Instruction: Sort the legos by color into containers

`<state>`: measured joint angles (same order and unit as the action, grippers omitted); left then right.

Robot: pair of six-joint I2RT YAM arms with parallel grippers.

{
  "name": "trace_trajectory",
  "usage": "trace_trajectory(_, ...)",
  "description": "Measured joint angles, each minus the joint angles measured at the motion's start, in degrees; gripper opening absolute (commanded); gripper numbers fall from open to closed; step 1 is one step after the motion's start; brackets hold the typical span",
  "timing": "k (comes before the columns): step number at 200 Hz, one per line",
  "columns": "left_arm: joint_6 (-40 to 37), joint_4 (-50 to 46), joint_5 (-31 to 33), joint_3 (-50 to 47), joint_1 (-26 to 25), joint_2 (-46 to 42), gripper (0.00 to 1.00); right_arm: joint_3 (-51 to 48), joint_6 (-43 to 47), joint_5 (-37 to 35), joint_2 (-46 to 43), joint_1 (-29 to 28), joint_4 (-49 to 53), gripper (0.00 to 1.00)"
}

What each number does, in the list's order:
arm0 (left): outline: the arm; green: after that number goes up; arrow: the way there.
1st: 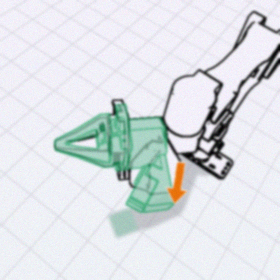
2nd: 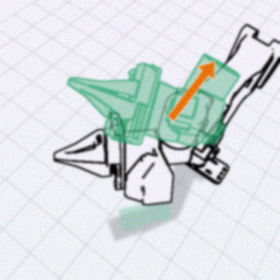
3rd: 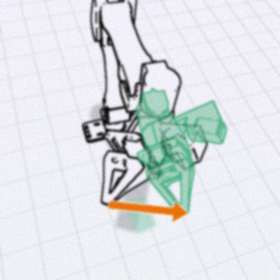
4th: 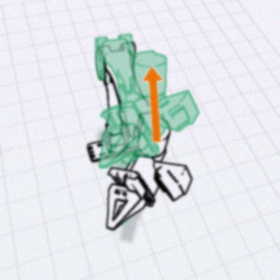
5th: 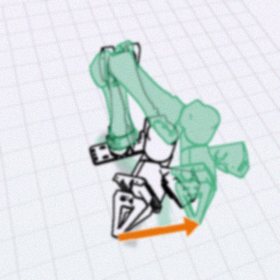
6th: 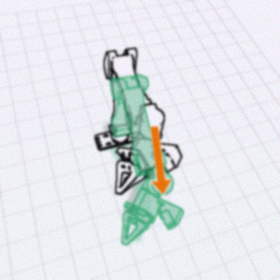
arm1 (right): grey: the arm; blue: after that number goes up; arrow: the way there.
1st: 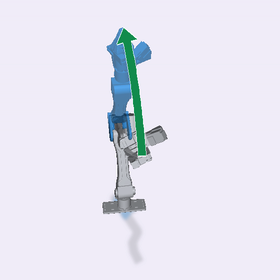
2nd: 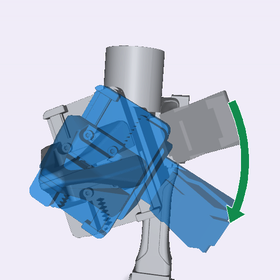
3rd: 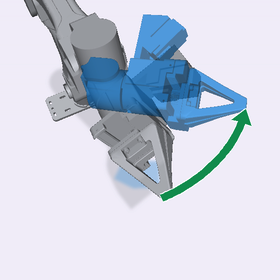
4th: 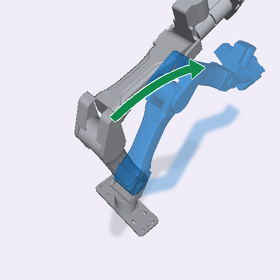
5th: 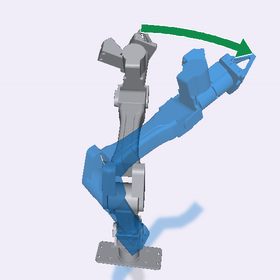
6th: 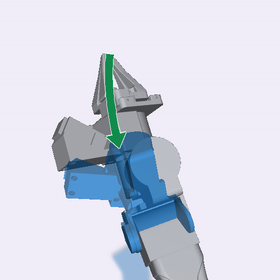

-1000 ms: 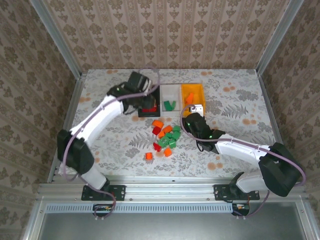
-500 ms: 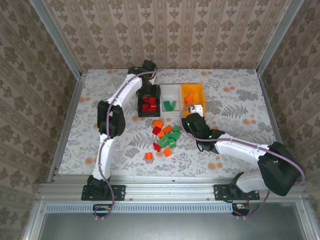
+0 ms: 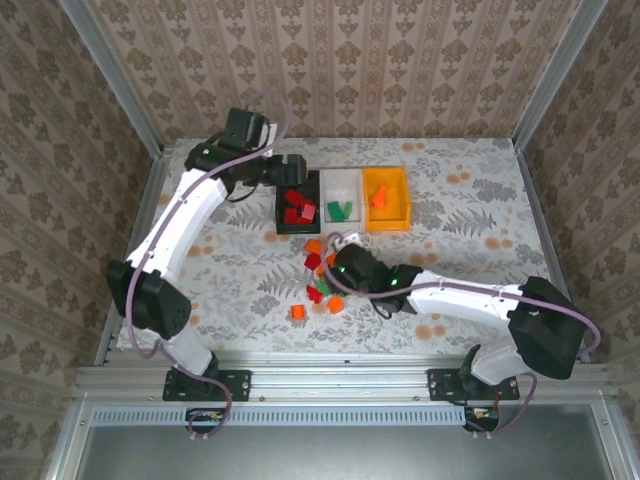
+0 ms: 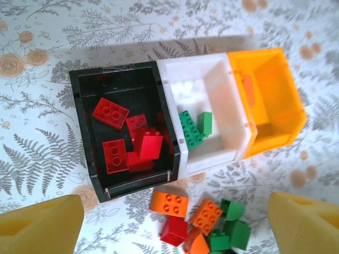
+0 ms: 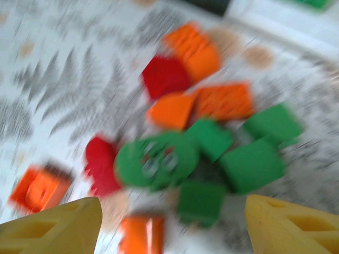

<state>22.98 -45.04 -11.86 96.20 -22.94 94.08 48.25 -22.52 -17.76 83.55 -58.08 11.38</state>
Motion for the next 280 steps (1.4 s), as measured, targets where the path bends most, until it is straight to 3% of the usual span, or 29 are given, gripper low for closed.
trace_trajectory(53, 5.95, 6.36, -4.5, -9.62, 2.03, 0.07, 0.89, 1.9, -0.83, 4.66, 6.91, -1.97, 6.84, 0.72)
trace_trajectory(119, 12.94, 12.61, -11.3, -12.09, 8.94, 0.04, 0.88, 5.6, -3.26, 6.91, 14.97, -1.97, 7.34, 0.6)
trace_trajectory(132, 13.49, 13.05, -11.93, -12.13, 9.53, 0.04, 0.87, 6.67, -3.39, 6.6, 16.37, -1.97, 7.5, 0.55)
trace_trajectory(152, 13.94, 13.81, -12.66, -12.13, 9.86, 0.04, 0.87, 8.31, -3.76, 5.75, 17.7, -1.97, 7.93, 0.37)
trace_trajectory(177, 14.58, 14.43, -13.46, -12.13, 10.01, 0.04, 0.87, 9.25, -4.68, 5.31, 18.21, -2.01, 7.23, 0.29)
trace_trajectory(206, 15.23, 15.15, -14.6, -12.24, 10.67, 0.02, 0.87, 9.25, -4.72, 4.79, 17.33, -2.67, 7.72, 0.27)
trace_trajectory(233, 16.09, 15.74, -15.47, -12.63, 11.04, 0.02, 0.87, 9.9, -3.69, 3.15, 11.23, -2.75, 10.86, 0.28)
trace_trajectory(253, 17.14, 17.0, -16.98, -13.4, 11.04, 0.04, 0.87, 13.35, -0.85, 1.81, 7.17, 1.64, 12.63, 0.27)
trace_trajectory(280, 19.12, 19.26, -21.62, -13.62, 10.97, 2.14, 0.86, 20.98, 2.25, 0.31, 8.13, 16.28, 11.91, 0.28)
